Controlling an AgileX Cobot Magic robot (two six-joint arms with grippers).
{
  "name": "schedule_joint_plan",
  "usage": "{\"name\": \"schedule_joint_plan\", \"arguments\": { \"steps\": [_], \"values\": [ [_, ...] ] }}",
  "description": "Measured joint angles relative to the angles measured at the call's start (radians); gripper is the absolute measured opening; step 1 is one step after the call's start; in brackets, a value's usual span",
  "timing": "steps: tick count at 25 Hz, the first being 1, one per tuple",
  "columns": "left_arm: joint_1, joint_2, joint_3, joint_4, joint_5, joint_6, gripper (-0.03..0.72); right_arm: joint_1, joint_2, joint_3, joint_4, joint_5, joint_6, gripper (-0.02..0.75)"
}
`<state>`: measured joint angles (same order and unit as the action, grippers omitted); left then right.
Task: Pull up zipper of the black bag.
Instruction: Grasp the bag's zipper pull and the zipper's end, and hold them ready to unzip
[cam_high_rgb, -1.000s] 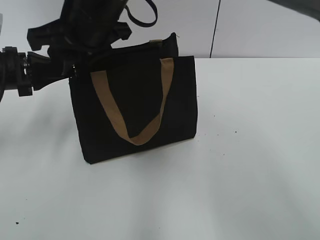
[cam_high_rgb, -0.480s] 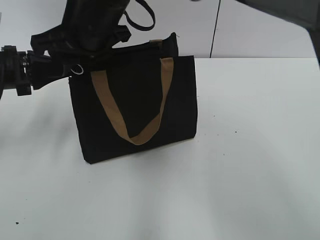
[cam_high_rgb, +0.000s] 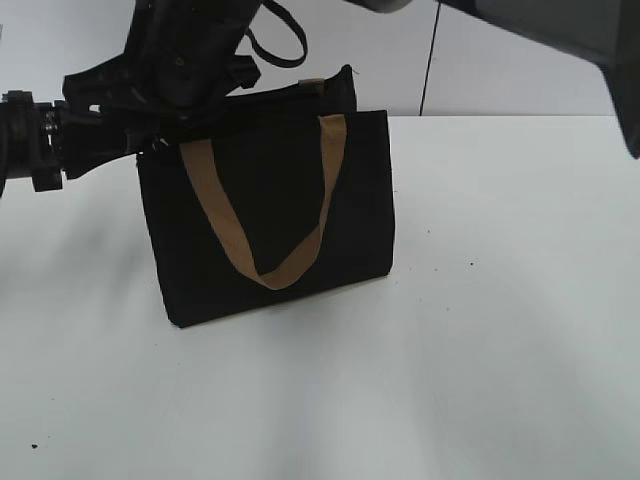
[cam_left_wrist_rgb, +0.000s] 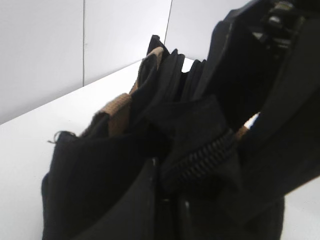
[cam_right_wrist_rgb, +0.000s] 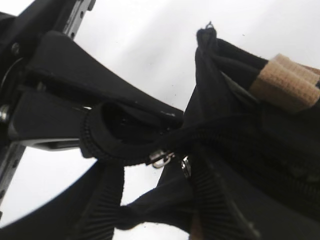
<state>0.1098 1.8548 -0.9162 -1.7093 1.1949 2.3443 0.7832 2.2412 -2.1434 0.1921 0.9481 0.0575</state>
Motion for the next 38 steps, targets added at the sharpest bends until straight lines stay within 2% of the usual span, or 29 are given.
{"name": "schedule_joint_plan", "arguments": {
  "steps": [6, 11, 17, 19, 22, 27, 30, 38],
  "values": [
    [0.000, 0.000, 0.000, -0.001, 0.003, 0.000, 0.037, 0.000, 0.000, 0.000, 0.000, -0.005, 0.000, 0.346],
    [0.000, 0.000, 0.000, -0.004, 0.003, 0.000, 0.037, 0.000, 0.000, 0.000, 0.000, -0.011, 0.000, 0.260],
    [0.000, 0.000, 0.000, -0.011, 0.003, 0.000, 0.037, 0.000, 0.000, 0.000, 0.000, -0.020, 0.000, 0.218],
    [0.000, 0.000, 0.000, -0.012, 0.003, 0.000, 0.037, 0.000, 0.000, 0.000, -0.004, -0.020, 0.000, 0.170],
    [0.000, 0.000, 0.000, -0.017, -0.002, -0.001, 0.037, 0.000, 0.000, 0.000, -0.012, -0.020, 0.000, 0.039],
    [0.000, 0.000, 0.000, -0.017, -0.004, -0.001, 0.037, 0.000, 0.000, 0.000, -0.023, -0.020, -0.001, 0.034],
    [0.000, 0.000, 0.000, -0.017, -0.004, -0.001, 0.037, 0.000, -0.009, 0.000, -0.026, -0.018, -0.002, -0.005],
    [0.000, 0.000, 0.000, -0.011, -0.008, -0.001, 0.037, -0.002, -0.048, 0.000, -0.037, 0.041, -0.002, -0.010]
  ]
}}
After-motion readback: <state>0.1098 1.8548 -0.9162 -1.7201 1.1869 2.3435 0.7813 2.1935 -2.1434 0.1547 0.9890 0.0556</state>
